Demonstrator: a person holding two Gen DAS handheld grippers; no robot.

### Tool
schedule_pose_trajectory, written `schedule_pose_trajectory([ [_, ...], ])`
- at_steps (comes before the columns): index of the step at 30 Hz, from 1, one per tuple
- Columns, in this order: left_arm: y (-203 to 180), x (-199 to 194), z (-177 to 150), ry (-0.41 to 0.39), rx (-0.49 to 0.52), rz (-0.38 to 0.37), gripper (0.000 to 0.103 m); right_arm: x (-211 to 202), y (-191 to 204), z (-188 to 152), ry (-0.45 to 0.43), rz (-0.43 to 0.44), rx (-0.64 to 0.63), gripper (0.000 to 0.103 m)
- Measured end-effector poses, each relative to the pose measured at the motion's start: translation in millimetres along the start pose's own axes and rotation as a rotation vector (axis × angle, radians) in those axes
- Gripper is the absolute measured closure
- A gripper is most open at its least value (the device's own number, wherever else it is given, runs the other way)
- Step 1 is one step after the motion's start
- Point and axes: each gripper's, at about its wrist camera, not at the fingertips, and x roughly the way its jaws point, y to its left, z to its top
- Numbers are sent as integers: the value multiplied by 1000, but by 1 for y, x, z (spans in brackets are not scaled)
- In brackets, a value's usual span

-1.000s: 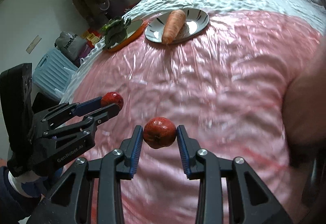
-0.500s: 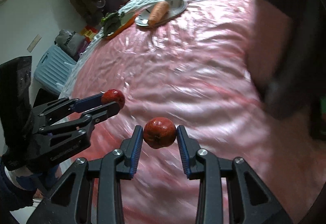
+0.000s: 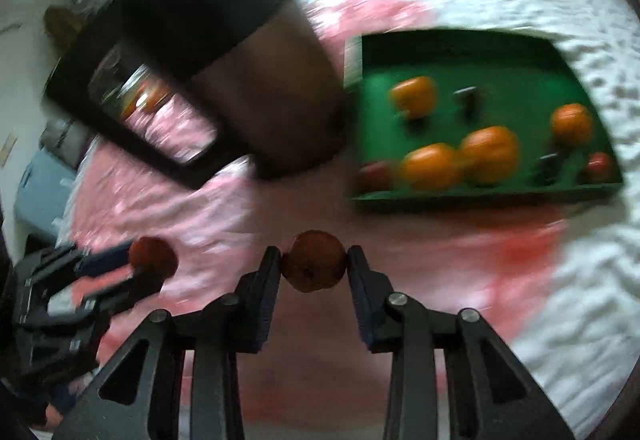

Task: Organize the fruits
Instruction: 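Carry both red apples to the green tray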

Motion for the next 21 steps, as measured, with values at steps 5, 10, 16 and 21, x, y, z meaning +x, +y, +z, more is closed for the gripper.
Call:
schedule_pose_trajectory([
  [5, -51, 33, 36, -25, 21, -49, 74, -19, -61, 27, -70, -55, 29, 47],
  [10, -80, 70, 77, -50, 32, -45, 74, -23, -108, 58, -122, -65, 33, 47],
  [16, -96, 105, 121, -82, 8, -8, 74, -15, -145, 85, -152, -48, 23, 47],
  [21, -98, 136, 151, -96, -38, 35, 74, -1, -172, 111, -161, -39, 9, 47],
])
